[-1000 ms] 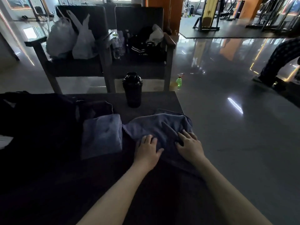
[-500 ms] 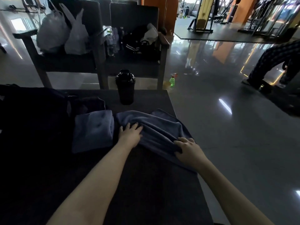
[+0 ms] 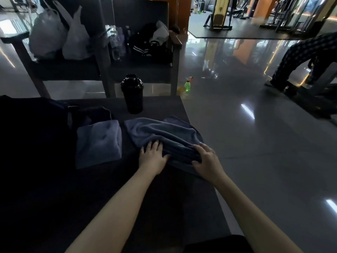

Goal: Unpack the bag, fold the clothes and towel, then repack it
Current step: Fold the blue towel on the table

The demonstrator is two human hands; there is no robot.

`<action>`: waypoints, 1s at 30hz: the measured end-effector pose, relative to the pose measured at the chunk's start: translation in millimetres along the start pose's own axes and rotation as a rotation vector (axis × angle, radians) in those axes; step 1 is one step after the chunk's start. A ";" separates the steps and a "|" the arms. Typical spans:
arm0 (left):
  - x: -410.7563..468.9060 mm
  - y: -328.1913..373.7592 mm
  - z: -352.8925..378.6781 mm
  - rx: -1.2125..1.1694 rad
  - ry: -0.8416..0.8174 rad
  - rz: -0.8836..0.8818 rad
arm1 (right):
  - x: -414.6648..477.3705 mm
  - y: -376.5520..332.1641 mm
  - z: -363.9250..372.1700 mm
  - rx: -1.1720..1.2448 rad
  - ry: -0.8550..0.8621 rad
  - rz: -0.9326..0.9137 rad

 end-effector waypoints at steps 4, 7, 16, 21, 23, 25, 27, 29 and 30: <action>17.7 -10.1 -13.1 0.037 -0.127 -0.046 | -12.2 17.2 11.4 0.207 -0.114 0.197; 24.1 -15.9 -15.8 0.031 -0.152 -0.046 | -14.2 20.8 13.0 0.316 -0.060 0.195; 39.3 -22.4 -20.6 0.088 -0.141 -0.038 | -15.4 -9.7 -10.7 -0.105 -0.052 0.158; 31.1 -38.9 -31.9 0.233 0.095 -0.103 | -31.7 -71.7 20.8 -0.004 -0.108 0.140; 20.7 -41.0 -36.6 0.087 0.192 -0.103 | -34.0 -89.5 33.0 0.105 -0.073 0.149; 10.7 -41.4 -38.5 -0.175 0.171 -0.076 | -31.5 -106.1 42.4 0.264 -0.089 0.130; -1.4 -41.8 -32.0 -0.300 -0.016 -0.001 | -31.4 -120.8 42.7 0.404 -0.150 0.082; -11.1 -46.5 -23.7 -0.125 -0.164 0.056 | -34.3 -124.6 34.5 0.396 -0.096 -0.005; -12.7 -51.4 -21.7 -0.039 -0.177 0.054 | -34.9 -119.4 28.9 0.260 -0.033 -0.051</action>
Point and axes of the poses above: each hand's wrist, its own x-axis towards the middle knuckle, its own z-axis out of the palm, y = z × x, the point moved 2 cm from there along x, towards the middle knuckle, and after that the axes turned 7 degrees about -z, right-handed, at the moved point
